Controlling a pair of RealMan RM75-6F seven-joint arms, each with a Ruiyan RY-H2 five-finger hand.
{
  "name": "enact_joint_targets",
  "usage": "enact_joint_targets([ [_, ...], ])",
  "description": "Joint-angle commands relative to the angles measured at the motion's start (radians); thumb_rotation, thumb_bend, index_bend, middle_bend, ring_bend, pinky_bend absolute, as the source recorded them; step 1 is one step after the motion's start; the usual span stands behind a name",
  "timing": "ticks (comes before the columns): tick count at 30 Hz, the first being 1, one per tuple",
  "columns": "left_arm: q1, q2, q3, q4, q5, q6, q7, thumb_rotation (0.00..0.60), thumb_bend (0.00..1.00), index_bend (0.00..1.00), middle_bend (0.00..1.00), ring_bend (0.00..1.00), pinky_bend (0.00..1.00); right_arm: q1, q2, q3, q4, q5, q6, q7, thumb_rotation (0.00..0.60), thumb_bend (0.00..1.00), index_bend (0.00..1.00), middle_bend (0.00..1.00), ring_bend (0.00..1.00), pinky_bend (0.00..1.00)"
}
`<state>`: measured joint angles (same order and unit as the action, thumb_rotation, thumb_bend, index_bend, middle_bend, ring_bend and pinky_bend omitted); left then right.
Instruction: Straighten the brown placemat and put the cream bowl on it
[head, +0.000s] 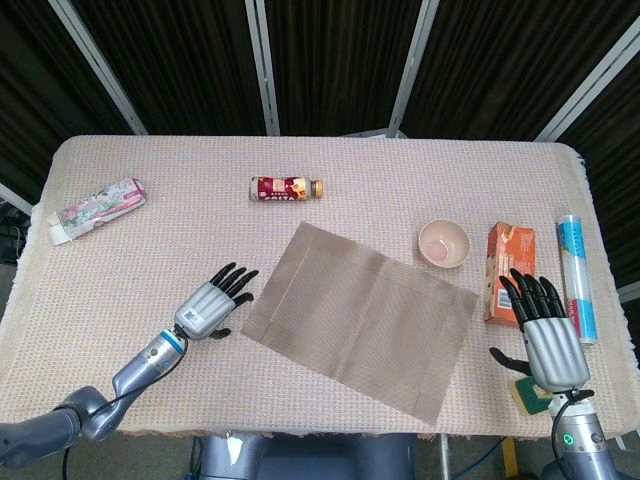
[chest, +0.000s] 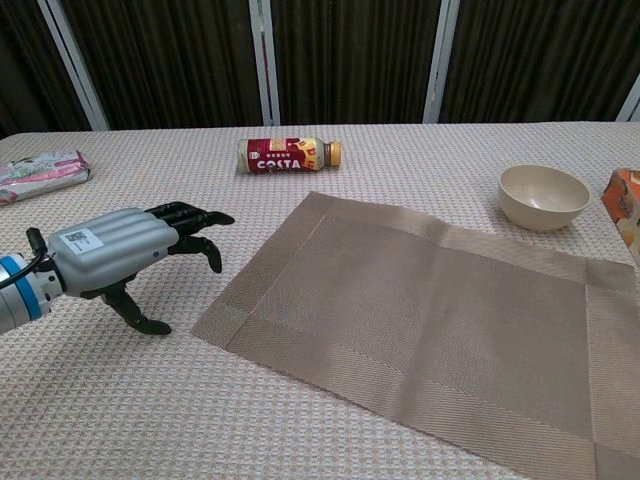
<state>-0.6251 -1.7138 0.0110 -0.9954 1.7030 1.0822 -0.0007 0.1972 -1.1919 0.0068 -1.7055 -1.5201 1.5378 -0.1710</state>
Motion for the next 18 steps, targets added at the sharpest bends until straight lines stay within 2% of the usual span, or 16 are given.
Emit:
enact_joint_targets([
  [1, -0.005, -0.006, 0.0, 0.002, -0.001, 0.004, 0.004, 0.6, 0.15, 0.31, 0.0, 0.0, 0.0, -0.003, 0.001, 0.002, 0.0, -0.003, 0.0, 0.002, 0.6, 0.0, 0.0, 0.0, 0.0, 0.0],
  [18, -0.034, -0.028, 0.005, -0.037, -0.025, -0.019, 0.067, 0.6, 0.17, 0.31, 0.0, 0.0, 0.0, -0.023, 0.012, 0.018, -0.011, -0.024, -0.004, 0.011, 0.6, 0.0, 0.0, 0.0, 0.0, 0.0],
])
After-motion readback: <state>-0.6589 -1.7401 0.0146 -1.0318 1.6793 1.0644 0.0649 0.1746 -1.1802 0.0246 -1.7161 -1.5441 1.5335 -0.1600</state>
